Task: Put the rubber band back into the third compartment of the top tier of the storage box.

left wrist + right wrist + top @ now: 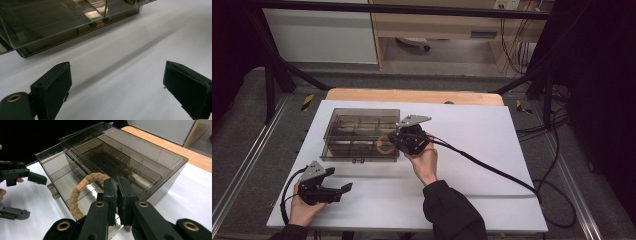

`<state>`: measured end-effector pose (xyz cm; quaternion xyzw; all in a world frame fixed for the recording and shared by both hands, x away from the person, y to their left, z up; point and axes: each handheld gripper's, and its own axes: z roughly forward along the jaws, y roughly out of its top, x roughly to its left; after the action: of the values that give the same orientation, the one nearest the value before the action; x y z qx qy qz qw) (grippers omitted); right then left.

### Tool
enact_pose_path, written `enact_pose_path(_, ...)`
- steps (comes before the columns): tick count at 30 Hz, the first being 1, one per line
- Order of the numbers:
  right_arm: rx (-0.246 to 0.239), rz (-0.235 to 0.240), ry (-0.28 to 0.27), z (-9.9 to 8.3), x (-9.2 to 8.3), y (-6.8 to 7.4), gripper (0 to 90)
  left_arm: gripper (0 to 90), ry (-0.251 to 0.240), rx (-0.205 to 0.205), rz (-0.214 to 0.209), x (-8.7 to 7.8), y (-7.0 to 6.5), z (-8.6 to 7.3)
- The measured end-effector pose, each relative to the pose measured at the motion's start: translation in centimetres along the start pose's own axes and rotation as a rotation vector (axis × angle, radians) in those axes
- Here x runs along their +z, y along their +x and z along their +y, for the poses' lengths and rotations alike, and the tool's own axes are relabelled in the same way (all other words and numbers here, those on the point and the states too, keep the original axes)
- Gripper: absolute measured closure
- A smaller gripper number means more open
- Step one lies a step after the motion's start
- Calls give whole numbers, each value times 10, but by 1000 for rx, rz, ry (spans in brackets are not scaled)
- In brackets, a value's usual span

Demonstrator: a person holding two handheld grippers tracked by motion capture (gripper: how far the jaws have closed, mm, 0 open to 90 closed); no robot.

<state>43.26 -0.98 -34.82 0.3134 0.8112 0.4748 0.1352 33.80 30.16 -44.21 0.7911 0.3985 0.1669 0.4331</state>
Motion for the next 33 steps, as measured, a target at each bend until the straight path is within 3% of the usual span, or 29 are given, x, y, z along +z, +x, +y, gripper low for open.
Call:
enact_pose_path(11,16,0,9,-3,13,-2,864,78,0,-1,0,0,0,0)
enact_pose_path(33,-9,4,38,-14,25,4,864,78,0,-1,-1,0,0,0)
